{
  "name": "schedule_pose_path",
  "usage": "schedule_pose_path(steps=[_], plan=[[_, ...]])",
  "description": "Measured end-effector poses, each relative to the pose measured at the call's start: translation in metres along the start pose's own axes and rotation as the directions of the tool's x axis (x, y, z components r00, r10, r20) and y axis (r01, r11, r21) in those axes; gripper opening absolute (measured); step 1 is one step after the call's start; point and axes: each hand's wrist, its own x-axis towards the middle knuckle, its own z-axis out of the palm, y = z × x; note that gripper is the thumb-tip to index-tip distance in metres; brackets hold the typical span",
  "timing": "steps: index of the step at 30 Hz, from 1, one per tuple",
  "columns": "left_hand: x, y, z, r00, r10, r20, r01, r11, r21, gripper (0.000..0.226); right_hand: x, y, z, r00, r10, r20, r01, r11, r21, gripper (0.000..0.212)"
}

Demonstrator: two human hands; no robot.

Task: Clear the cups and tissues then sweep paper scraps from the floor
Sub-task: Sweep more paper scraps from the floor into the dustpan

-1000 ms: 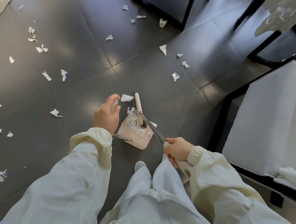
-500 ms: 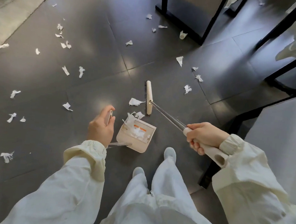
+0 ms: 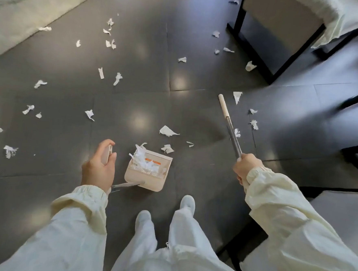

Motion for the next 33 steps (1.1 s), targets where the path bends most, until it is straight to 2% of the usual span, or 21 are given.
schedule_pose_path(steps=[4, 11, 14, 17, 19, 21, 23, 28, 31, 33], plan=[[0.004, 0.005, 0.005, 0.996, -0.081, -0.038, 0.081, 0.997, 0.01, 0.027, 0.028, -0.001, -0.003, 0.999, 0.036, 0.029, -0.03, 0.984, -0.174, 0.032], [0.007, 0.026, 0.014, 0.996, -0.083, -0.038, 0.085, 0.995, 0.046, 0.023, 0.012, -0.038, 0.031, 0.977, 0.019, 0.213, 0.022, 0.982, -0.186, 0.024], [0.01, 0.029, 0.013, 0.995, -0.093, -0.041, 0.095, 0.994, 0.052, 0.024, 0.001, -0.045, 0.037, 0.945, -0.051, 0.323, 0.067, 0.997, -0.037, 0.01], [0.011, 0.03, 0.013, 0.993, -0.111, -0.04, 0.113, 0.992, 0.051, 0.023, -0.005, -0.044, 0.025, 0.903, -0.14, 0.405, 0.08, 0.983, 0.163, 0.019], [0.01, 0.03, 0.012, 0.993, -0.105, -0.045, 0.108, 0.993, 0.047, 0.022, -0.008, -0.043, 0.012, 0.888, -0.133, 0.439, 0.023, 0.969, 0.245, 0.029], [0.01, 0.028, 0.011, 0.993, -0.105, -0.05, 0.107, 0.994, 0.037, 0.022, -0.013, -0.044, -0.001, 0.862, -0.085, 0.5, -0.101, 0.937, 0.334, 0.018], [0.009, 0.025, 0.009, 0.993, -0.109, -0.051, 0.111, 0.993, 0.027, 0.023, -0.019, -0.047, -0.012, 0.842, -0.094, 0.532, -0.14, 0.913, 0.384, 0.015], [0.006, 0.014, 0.004, 0.992, -0.114, -0.059, 0.115, 0.993, 0.017, 0.023, -0.028, -0.067, -0.006, 0.87, -0.196, 0.452, 0.051, 0.948, 0.313, 0.023], [-0.001, 0.008, 0.002, 0.993, -0.09, -0.071, 0.092, 0.996, 0.018, 0.024, -0.02, -0.084, 0.007, 0.89, -0.249, 0.383, 0.196, 0.965, 0.173, 0.012], [-0.004, 0.004, 0.0, 0.994, -0.056, -0.092, 0.06, 0.997, 0.041, 0.025, -0.008, -0.093, 0.017, 0.902, -0.259, 0.344, 0.256, 0.965, 0.057, 0.015]])
